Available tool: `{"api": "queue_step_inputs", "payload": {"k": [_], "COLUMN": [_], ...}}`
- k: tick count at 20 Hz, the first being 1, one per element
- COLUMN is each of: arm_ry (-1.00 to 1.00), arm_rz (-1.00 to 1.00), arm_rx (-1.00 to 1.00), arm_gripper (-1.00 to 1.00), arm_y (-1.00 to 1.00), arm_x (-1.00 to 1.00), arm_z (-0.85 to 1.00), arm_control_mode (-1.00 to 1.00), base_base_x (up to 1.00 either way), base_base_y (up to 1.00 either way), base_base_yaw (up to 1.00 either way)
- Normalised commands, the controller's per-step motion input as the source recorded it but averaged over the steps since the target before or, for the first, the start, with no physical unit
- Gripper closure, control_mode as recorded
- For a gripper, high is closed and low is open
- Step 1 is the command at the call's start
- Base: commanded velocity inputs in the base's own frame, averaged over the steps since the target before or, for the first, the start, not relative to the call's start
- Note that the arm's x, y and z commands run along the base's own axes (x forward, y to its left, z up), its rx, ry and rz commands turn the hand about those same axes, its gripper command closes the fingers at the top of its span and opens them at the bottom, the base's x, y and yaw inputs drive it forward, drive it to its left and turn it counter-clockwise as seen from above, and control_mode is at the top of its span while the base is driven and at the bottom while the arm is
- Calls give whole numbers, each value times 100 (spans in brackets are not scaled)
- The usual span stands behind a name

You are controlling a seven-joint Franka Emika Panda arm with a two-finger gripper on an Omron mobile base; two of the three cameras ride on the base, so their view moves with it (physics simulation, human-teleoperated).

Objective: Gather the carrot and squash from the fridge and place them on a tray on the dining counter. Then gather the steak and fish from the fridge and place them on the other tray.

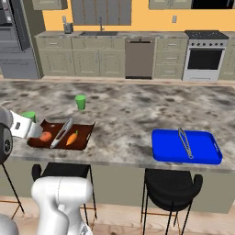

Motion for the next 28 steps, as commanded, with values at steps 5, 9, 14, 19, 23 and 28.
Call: {"api": "queue_step_inputs", "payload": {"k": [5, 9, 14, 19, 23, 28], "arm_ry": [-13, 0, -2, 0, 0, 0], "arm_rz": [0, 0, 0, 0, 0, 0], "arm_rx": [0, 0, 0, 0, 0, 0], "arm_gripper": [-100, -100, -100, -100, -100, -100], "arm_y": [-1, 1, 7, 0, 0, 0], "arm_x": [-45, -5, -17, 0, 0, 0], "arm_z": [24, 0, 0, 0, 0, 0], "arm_control_mode": [-100, -100, 100, 100, 100, 100], "base_base_x": [0, 0, -35, -18, 0, -1], "base_base_y": [0, 0, 29, 90, 100, 100], "base_base_yaw": [0, 0, 1, 0, 0, 0]}}
